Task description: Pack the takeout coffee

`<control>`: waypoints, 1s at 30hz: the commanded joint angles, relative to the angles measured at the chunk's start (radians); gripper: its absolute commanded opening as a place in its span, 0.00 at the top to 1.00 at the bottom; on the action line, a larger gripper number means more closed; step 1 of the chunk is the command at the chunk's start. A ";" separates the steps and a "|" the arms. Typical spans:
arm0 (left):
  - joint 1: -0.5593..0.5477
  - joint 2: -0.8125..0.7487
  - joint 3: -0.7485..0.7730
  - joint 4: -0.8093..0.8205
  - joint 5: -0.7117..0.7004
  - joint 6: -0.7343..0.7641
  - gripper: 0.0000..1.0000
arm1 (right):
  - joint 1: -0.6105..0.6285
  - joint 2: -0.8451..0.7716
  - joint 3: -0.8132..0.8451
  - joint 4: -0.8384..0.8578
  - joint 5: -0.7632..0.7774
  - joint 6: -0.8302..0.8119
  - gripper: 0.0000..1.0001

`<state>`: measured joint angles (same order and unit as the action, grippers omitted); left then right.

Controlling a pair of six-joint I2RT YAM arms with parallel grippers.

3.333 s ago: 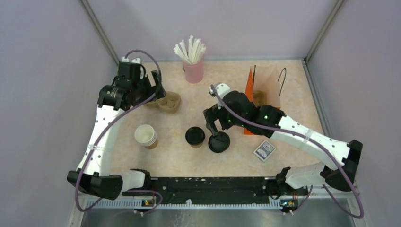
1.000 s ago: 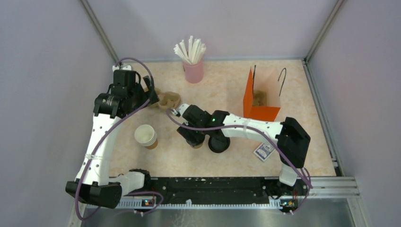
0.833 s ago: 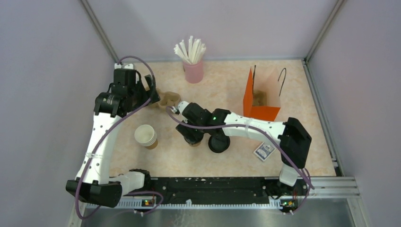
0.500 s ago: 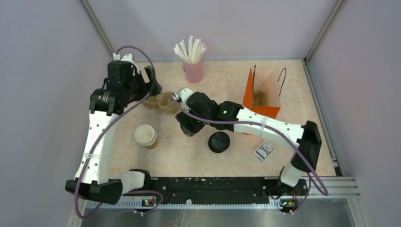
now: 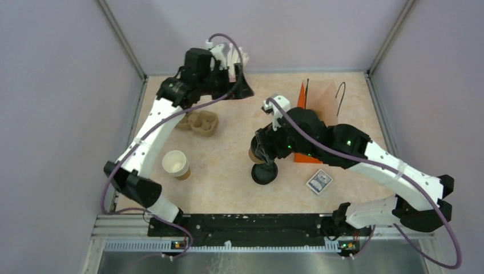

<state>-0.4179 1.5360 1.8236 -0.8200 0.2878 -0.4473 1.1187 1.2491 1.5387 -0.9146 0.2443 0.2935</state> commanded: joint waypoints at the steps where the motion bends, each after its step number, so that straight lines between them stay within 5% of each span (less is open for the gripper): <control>1: -0.085 0.088 0.035 0.223 0.118 -0.019 0.06 | 0.012 -0.060 0.067 -0.120 0.070 0.076 0.30; 9: -0.141 0.323 0.091 0.629 0.183 0.003 0.06 | 0.013 -0.113 0.169 -0.222 0.164 0.126 0.31; 15: -0.161 0.535 0.254 0.764 0.238 0.086 0.05 | 0.012 -0.207 0.120 -0.211 0.179 0.177 0.32; 19: -0.163 0.611 0.400 0.637 0.191 0.002 0.08 | 0.012 -0.202 0.169 -0.245 0.204 0.199 0.32; 30: -0.252 0.324 0.213 0.374 0.062 -0.128 0.07 | 0.012 -0.149 0.417 -0.221 0.453 0.207 0.33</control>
<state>-0.5999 2.0377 2.0998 -0.3462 0.3985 -0.5415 1.1191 1.1069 1.8442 -1.1721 0.5407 0.4881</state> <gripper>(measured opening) 0.915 0.737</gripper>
